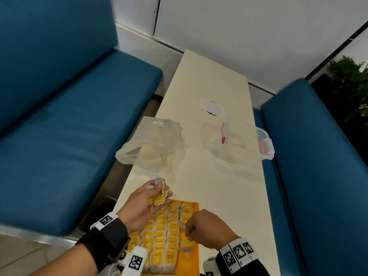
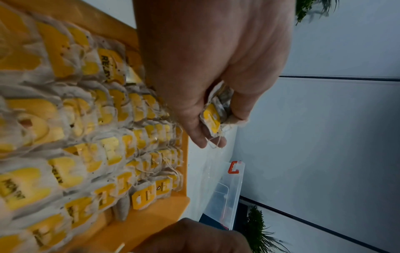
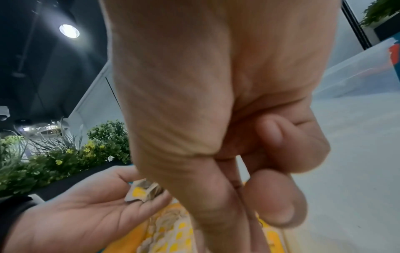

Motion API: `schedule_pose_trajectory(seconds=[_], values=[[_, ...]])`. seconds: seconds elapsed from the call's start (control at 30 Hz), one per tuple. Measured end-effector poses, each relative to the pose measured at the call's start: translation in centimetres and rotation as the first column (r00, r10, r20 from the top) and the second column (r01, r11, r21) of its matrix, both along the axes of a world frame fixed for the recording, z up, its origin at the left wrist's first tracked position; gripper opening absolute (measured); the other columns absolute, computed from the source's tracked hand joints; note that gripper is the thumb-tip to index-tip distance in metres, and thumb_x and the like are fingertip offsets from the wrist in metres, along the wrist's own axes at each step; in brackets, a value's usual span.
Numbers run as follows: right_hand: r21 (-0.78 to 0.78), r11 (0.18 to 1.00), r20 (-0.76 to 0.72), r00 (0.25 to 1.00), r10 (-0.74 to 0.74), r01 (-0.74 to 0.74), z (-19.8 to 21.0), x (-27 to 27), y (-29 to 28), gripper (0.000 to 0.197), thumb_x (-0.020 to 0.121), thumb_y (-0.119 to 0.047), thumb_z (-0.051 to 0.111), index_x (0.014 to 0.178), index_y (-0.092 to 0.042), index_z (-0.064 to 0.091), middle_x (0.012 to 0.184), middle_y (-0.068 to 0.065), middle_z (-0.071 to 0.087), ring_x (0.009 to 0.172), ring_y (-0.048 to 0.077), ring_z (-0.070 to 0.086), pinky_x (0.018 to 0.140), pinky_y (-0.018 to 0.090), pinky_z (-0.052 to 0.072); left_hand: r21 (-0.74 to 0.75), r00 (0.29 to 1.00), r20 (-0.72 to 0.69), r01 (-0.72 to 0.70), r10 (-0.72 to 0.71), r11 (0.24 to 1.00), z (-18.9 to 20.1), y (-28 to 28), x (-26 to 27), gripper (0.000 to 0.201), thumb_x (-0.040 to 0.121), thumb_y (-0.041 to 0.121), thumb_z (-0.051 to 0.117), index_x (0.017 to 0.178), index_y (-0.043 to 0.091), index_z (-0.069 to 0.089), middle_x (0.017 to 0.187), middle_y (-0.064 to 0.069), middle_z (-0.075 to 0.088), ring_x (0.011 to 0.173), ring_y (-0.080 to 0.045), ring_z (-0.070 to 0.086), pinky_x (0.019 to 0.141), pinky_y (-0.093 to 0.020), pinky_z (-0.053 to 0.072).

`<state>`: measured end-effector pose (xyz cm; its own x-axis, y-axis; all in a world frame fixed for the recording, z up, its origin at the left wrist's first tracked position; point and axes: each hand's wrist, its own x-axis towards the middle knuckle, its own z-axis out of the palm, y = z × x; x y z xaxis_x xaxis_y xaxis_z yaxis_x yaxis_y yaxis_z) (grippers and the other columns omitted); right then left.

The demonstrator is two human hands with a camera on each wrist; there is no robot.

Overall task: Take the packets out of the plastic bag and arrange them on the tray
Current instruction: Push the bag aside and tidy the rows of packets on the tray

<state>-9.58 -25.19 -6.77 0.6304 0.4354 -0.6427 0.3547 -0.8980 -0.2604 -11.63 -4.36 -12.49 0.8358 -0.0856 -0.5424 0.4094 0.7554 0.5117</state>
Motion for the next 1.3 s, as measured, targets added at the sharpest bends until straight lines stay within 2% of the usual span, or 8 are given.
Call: schedule_pose_trajectory(seconds=[0.33,0.53,0.73,0.87,1.03,1.17,1.23,1.3], values=[[-0.036,0.994,0.248,0.964,-0.093,0.106,-5.2,0.3,-0.6,0.026,0.085,-0.026,0.055,0.101,-0.028,0.076,0.105,-0.006,0.074,0.094,0.016,0.068,0.078,0.028,0.053,0.000,1.000,-0.019,0.005,-0.005,1.000,0.5,0.2,0.1,0.039,0.096,0.019,0.063,0.129,0.000,0.060,0.111,-0.016,0.072,0.108,-0.029,0.072,0.091,-0.041,0.058],[-0.017,0.991,0.320,0.939,-0.122,0.135,-6.0,-0.1,-0.8,0.026,0.091,-0.030,0.050,0.101,-0.023,0.073,0.105,-0.005,0.070,0.094,0.018,0.066,0.077,0.030,0.052,0.005,1.000,-0.016,0.014,-0.014,1.000,0.5,0.1,0.1,0.037,0.098,0.019,0.062,0.129,0.000,0.060,0.111,-0.016,0.072,0.108,-0.029,0.073,0.087,-0.038,0.059],[-0.010,0.996,0.346,0.935,-0.078,0.087,-6.3,-0.2,-0.8,0.025,0.092,-0.026,0.047,0.094,-0.021,0.071,0.110,-0.006,0.061,0.088,0.020,0.063,0.053,0.019,0.027,-0.006,1.000,-0.002,0.018,-0.018,1.000,0.6,0.2,0.1,0.046,0.088,0.023,0.068,0.128,0.000,0.061,0.112,-0.017,0.072,0.107,-0.029,0.073,0.083,-0.036,0.062],[0.013,0.997,0.353,0.932,-0.080,0.080,-5.5,-0.4,-0.7,0.024,0.094,-0.030,0.047,0.104,-0.024,0.069,0.118,-0.008,0.053,0.087,0.022,0.064,0.063,0.027,0.039,0.003,1.000,0.000,0.026,-0.026,1.000,0.8,0.0,0.1,0.046,0.088,0.023,0.067,0.128,0.001,0.061,0.114,-0.017,0.073,0.110,-0.030,0.072,0.088,-0.038,0.059],[0.154,0.976,0.451,0.868,-0.207,0.153,-2.9,-0.6,0.2,0.027,0.094,-0.048,0.051,0.108,-0.027,0.062,0.110,-0.010,0.049,0.085,0.015,0.063,0.066,0.027,0.047,-0.018,1.000,-0.011,0.027,-0.027,0.999,0.8,-0.1,0.2,0.038,0.098,0.021,0.060,0.130,0.000,0.059,0.118,-0.019,0.071,0.118,-0.032,0.069,0.100,-0.045,0.051],[0.395,0.868,0.304,0.849,-0.432,0.300,-1.4,0.2,1.8,0.014,0.085,-0.043,0.065,0.091,-0.030,0.064,0.087,-0.012,0.061,0.080,0.005,0.060,0.070,0.020,0.049,-0.043,0.999,-0.017,0.035,-0.036,0.998,1.2,-0.7,0.5,0.032,0.103,0.020,0.054,0.129,0.001,0.060,0.117,-0.019,0.071,0.119,-0.035,0.067,0.102,-0.049,0.049],[0.510,0.789,0.241,0.823,-0.514,0.344,-0.8,0.7,2.6,0.014,0.081,-0.041,0.070,0.090,-0.032,0.065,0.081,-0.011,0.063,0.073,0.002,0.059,0.066,0.018,0.048,-0.050,0.999,-0.016,0.041,-0.042,0.998,1.5,-0.9,0.6,0.032,0.103,0.021,0.053,0.126,0.001,0.061,0.115,-0.019,0.071,0.113,-0.035,0.069,0.098,-0.047,0.055],[0.564,0.764,0.262,0.810,-0.524,0.312,-0.5,1.0,3.2,0.020,0.079,-0.043,0.071,0.095,-0.034,0.061,0.085,-0.012,0.061,0.068,0.002,0.055,0.064,0.020,0.047,-0.024,0.998,0.001,0.064,-0.064,0.998,1.7,-1.1,0.7,0.033,0.101,0.023,0.056,0.124,0.002,0.063,0.114,-0.018,0.070,0.108,-0.033,0.069,0.088,-0.041,0.060]])
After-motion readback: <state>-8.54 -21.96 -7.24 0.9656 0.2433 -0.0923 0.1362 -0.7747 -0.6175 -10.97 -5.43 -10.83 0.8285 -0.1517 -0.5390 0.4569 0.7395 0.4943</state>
